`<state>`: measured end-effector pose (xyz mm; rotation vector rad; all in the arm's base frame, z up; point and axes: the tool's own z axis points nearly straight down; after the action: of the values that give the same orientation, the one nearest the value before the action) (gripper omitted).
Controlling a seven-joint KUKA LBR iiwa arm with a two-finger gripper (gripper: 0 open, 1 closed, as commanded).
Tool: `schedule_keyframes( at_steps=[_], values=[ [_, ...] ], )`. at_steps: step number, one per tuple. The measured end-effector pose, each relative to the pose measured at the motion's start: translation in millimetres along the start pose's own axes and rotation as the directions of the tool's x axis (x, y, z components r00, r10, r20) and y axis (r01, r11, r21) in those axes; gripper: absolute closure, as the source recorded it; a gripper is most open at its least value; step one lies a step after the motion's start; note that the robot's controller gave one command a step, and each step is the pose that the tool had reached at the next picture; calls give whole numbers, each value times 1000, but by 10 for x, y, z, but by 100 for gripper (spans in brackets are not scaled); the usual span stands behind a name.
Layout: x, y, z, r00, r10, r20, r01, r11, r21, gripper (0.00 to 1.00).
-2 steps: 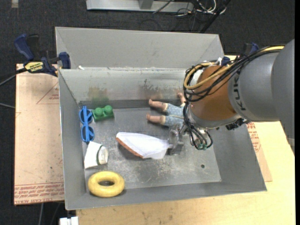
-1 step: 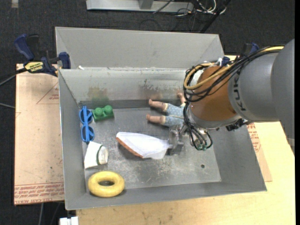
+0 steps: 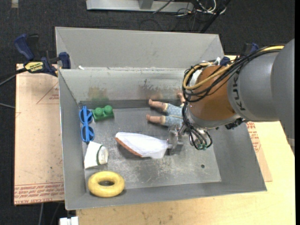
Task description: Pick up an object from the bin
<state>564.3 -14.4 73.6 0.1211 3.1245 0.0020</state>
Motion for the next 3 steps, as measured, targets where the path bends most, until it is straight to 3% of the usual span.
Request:
schedule_keyframes(
  at_steps=[1, 2, 3],
  values=[
    [-85, -24, -275, 959, -282, -2, 282, 959, -2, 100],
    [67, 53, -458, 980, -198, 1, 198, 980, -1, 100],
    [102, 5, -817, 1000, 20, -4, -20, 1000, -2, 100]
  ],
)
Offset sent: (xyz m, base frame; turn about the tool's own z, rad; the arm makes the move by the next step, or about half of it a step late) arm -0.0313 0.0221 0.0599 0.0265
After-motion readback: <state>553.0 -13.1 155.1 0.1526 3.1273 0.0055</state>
